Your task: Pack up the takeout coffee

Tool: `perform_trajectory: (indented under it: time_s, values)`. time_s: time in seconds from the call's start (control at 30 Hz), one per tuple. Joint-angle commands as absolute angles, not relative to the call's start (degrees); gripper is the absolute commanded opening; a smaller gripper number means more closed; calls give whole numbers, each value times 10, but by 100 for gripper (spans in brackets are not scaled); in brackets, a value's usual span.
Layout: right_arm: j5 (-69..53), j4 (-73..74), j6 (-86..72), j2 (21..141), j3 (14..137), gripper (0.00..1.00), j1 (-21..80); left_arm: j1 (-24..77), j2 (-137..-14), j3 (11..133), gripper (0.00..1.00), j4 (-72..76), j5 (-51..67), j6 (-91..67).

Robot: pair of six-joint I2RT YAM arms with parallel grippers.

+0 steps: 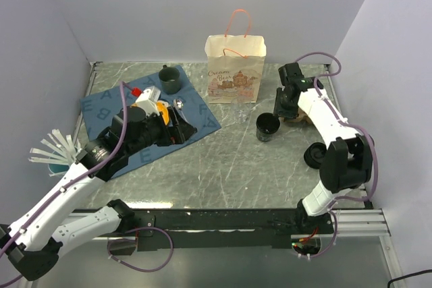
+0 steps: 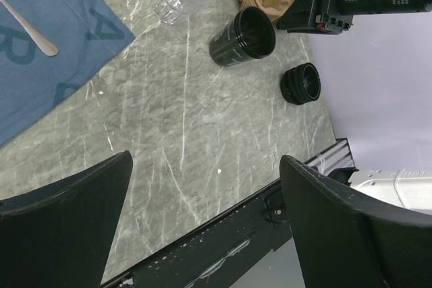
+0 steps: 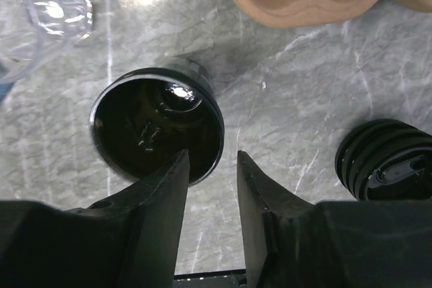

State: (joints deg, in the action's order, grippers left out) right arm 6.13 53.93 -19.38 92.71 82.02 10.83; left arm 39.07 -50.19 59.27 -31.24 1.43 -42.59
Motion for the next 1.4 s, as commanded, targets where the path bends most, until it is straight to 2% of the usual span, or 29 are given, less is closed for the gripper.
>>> perform_trajectory:
  time_s: [0.0, 0.27, 0.73, 0.97, 1.37]
  values:
    - [70, 526, -194, 940, 835, 38, 105, 390, -510, 616, 97, -314, 2, -412]
    - [85, 521, -194, 949, 819, 32, 104, 390, -512, 613, 97, -307, 2, -417]
    - [80, 519, -203, 969, 813, 27, 103, 390, -519, 615, 97, -309, 4, -413]
    - [77, 515, -200, 967, 810, 16, 103, 390, -516, 612, 97, -308, 3, -415]
    - [76, 519, -202, 964, 813, 12, 102, 390, -518, 612, 97, -309, 2, -414]
